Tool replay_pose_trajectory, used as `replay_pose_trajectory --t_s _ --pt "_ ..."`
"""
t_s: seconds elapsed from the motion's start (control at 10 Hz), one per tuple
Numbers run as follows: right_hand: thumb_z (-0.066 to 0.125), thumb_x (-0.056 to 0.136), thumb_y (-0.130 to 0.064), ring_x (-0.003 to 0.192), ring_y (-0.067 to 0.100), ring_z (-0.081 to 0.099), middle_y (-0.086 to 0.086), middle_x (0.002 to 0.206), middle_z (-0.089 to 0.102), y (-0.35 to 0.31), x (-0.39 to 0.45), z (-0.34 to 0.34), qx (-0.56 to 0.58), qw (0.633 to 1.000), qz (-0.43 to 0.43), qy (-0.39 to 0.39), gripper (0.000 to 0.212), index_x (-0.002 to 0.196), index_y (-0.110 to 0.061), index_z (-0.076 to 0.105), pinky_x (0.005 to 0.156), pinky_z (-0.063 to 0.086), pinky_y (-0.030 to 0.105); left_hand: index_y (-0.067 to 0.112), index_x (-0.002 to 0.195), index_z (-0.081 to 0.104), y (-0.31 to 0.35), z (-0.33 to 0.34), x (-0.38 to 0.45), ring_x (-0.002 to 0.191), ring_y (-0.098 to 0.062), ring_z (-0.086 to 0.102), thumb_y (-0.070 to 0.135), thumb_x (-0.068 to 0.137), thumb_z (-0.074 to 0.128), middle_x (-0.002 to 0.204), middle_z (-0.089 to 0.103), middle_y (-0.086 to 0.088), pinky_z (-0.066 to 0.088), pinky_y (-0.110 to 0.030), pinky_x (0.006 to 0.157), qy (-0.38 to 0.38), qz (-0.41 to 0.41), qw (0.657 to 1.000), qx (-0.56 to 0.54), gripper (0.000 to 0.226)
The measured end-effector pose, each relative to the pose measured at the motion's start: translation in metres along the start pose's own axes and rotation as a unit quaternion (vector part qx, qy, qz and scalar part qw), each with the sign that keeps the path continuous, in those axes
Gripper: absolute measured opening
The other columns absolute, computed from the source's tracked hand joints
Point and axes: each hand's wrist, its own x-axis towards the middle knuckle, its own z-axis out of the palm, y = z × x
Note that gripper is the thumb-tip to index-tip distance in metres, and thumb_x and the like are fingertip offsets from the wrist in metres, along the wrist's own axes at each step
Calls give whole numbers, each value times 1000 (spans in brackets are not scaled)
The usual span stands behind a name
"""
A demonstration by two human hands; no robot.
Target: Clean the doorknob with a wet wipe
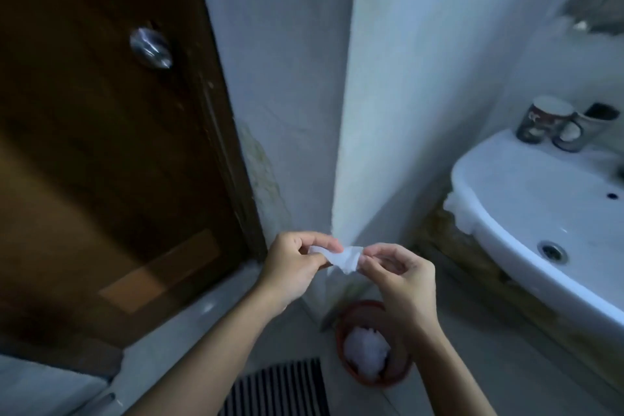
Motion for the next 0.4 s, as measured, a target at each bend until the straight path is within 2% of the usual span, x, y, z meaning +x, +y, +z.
replay_pose_trajectory --t_s 0.1,0.2,0.3,0.4 --pt "69 72 6 54 5 63 2 61 70 48 11 -47 -87 994 31 57 16 68 -10 70 54 50 15 23 67 72 -36 49 11 81 -28 66 -4 71 65 83 73 -13 52 -38 84 -21 -49 999 9 28" --pt "71 71 1 61 9 67 0 65 72 107 23 -88 -154 982 78 79 19 64 -17 70 61 53 24 21 76 70 -75 94 23 84 -20 65 -2 74 65 82 70 -7 49 -28 79 -34 -97 995 9 24" --pt "70 73 -1 67 7 67 -4 70 71 171 31 -113 -227 966 106 61 22 65 -22 70 63 49 21 15 88 68 -112 127 27 98 -14 60 -4 76 63 90 66 -5 46 -24 79 -54 -131 990 12 24" --pt "58 78 5 93 22 64 9 97 70 211 32 -121 -273 938 206 -58 27 94 -13 69 77 48 26 9 97 67 -134 140 23 100 -15 59 -3 80 61 95 64 -8 45 -24 80 -51 -179 982 14 21"
